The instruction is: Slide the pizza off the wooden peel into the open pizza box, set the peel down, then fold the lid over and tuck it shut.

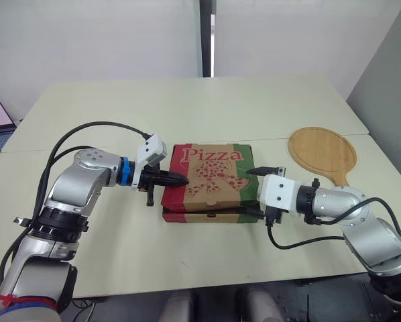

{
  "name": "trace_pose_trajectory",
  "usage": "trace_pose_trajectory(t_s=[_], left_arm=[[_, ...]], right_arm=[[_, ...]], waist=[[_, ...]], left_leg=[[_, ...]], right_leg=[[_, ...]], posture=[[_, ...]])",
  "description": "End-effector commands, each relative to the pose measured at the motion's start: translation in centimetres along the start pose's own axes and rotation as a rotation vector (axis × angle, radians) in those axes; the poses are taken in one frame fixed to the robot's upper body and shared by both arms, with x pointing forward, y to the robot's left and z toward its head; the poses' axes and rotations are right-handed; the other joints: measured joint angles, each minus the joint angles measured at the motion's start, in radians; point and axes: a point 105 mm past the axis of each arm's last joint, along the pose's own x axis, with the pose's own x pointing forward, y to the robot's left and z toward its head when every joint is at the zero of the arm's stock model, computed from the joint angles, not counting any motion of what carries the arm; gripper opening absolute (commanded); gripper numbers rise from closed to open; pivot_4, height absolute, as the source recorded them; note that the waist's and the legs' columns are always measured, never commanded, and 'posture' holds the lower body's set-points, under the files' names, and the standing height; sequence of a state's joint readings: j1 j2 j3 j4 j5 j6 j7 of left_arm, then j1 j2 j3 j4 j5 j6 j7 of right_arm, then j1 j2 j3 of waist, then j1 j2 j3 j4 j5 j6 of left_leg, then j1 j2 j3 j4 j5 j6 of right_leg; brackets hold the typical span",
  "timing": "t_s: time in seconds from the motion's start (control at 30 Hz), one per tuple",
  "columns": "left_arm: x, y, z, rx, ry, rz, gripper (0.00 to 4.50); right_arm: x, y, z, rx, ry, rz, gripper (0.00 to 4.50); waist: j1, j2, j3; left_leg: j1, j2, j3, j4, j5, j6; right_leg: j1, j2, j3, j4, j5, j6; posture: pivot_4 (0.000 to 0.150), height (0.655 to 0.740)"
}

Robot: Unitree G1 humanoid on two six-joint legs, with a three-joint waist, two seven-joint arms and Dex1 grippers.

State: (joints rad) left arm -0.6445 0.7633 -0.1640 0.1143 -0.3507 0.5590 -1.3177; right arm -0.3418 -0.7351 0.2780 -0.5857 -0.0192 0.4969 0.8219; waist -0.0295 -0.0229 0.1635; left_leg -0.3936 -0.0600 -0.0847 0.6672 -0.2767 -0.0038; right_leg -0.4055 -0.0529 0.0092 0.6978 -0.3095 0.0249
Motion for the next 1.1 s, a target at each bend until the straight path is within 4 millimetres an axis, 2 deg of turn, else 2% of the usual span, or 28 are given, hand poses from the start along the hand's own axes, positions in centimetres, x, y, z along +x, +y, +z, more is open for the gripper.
trace_pose_trajectory(t_s=[0.03,0.53,0.8,0.97,1.1], left_arm=[[-0.4,0.1,0.4,0.021,-0.009,0.012,0.00],[-0.4,0.1,0.4,0.021,-0.013,0.010,0.00],[-0.4,0.2,0.4,0.024,-0.009,0.016,0.00],[-0.4,0.3,0.2,0.029,0.000,0.024,0.00],[-0.4,0.4,0.2,0.032,0.001,0.028,0.00]], right_arm=[[-0.1,-0.5,0.9,-0.035,-0.027,-0.051,4.48],[0.6,-0.9,0.9,-0.032,-0.036,-0.124,4.48],[0.9,0.3,0.1,-0.039,-0.007,-0.096,4.48],[0.0,-0.2,0.9,-0.007,-0.059,-0.100,4.48],[-1.9,-0.7,1.3,0.119,-0.104,-0.054,4.48]], waist=[[0.000,0.000,0.000],[-0.001,0.000,0.000],[0.000,0.000,0.000],[0.000,0.000,0.000],[0.001,0.000,0.000]], left_leg=[[0.000,0.000,0.000,0.000,0.000,0.000],[0.000,0.000,0.000,0.000,0.002,-0.003],[0.000,0.000,0.000,0.000,0.002,-0.003],[0.000,0.000,0.000,0.000,0.002,-0.003],[0.000,0.000,0.000,0.000,0.002,-0.003]], right_leg=[[0.000,0.000,0.000,0.000,0.000,0.000],[0.000,0.000,0.000,0.000,0.000,0.000],[0.000,0.000,0.000,0.000,0.000,0.000],[0.000,0.000,0.000,0.000,0.000,0.000],[0.000,0.000,0.000,0.000,0.000,0.000]], posture=[[0.150,0.7400],[0.150,0.7400],[0.150,0.7400],[0.150,0.7400],[0.150,0.7400]])
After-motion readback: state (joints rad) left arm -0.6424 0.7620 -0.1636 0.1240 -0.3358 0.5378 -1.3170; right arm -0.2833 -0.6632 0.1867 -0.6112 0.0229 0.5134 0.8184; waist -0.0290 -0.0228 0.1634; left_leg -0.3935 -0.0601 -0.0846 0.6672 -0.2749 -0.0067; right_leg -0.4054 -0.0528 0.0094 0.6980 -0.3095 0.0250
